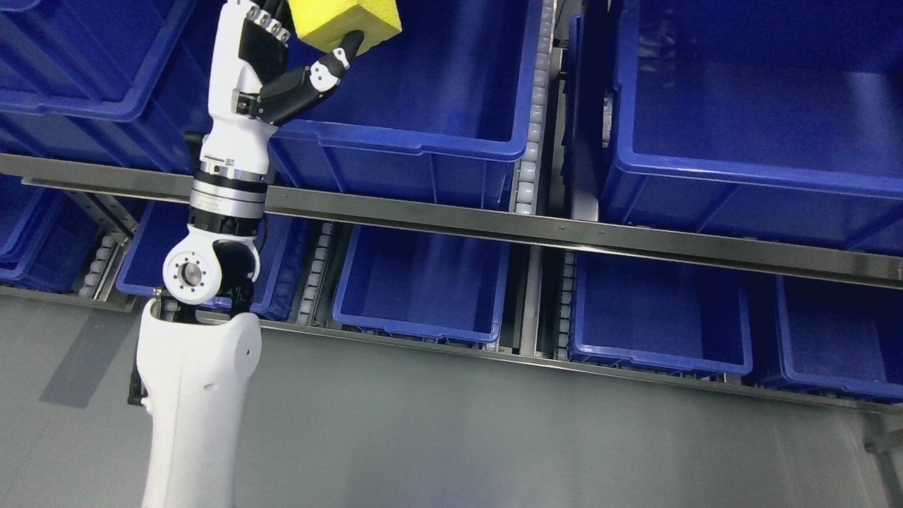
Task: Move yellow foam block to right shelf middle
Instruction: 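Reach the left hand over the middle-shelf blue bin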
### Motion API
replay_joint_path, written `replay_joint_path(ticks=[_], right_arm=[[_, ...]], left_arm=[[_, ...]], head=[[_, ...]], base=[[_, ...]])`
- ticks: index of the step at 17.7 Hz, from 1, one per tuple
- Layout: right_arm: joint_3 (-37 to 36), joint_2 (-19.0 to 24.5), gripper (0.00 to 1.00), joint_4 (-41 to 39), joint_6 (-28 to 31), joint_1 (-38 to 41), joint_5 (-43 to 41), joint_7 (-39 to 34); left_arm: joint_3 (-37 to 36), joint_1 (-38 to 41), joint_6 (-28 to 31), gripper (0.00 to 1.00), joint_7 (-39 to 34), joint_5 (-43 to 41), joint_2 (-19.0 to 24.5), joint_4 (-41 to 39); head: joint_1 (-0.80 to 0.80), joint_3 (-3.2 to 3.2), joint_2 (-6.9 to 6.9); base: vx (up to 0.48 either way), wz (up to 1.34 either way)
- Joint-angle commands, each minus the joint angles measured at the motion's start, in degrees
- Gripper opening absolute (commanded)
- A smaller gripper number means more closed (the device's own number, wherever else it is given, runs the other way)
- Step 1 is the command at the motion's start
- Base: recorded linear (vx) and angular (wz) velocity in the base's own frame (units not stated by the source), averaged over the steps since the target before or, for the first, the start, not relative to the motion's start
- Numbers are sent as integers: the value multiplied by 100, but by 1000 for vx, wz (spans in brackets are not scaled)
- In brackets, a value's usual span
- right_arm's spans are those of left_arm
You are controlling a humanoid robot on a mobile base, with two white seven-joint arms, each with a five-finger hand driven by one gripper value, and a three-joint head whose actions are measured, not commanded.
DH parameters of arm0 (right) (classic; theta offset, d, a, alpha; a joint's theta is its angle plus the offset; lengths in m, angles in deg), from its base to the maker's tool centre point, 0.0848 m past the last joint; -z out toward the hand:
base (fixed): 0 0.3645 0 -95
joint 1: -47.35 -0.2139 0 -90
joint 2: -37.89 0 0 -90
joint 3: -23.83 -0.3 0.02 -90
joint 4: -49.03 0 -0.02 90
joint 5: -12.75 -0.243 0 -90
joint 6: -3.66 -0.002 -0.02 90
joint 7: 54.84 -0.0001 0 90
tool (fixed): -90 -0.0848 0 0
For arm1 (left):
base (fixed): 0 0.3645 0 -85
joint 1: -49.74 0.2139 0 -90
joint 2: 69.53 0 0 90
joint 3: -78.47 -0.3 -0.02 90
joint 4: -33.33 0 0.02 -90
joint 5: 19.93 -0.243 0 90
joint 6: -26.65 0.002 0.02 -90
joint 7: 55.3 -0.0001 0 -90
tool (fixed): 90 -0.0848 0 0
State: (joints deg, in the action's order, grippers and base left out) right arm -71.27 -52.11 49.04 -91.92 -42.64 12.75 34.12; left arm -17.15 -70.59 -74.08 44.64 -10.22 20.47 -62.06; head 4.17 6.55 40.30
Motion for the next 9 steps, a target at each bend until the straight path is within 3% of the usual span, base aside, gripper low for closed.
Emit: replay_joint_path(ticks=[1, 3, 9], right_arm=[[0, -100, 100, -100, 4, -10, 0, -1], [0, -100, 100, -100, 4, -19, 0, -1], [0, -100, 100, -100, 4, -19, 0, -1]], left_arm=[[-924, -586, 614, 46, -160, 40, 100, -288], [-898, -885, 1106, 45, -282, 49, 100, -253], [-845, -1852, 3338, 45, -1617, 49, 100, -182]], head=[[0, 0, 0], [0, 0, 0], [0, 0, 0]], base=[[61, -240], [50, -204], [14, -65]])
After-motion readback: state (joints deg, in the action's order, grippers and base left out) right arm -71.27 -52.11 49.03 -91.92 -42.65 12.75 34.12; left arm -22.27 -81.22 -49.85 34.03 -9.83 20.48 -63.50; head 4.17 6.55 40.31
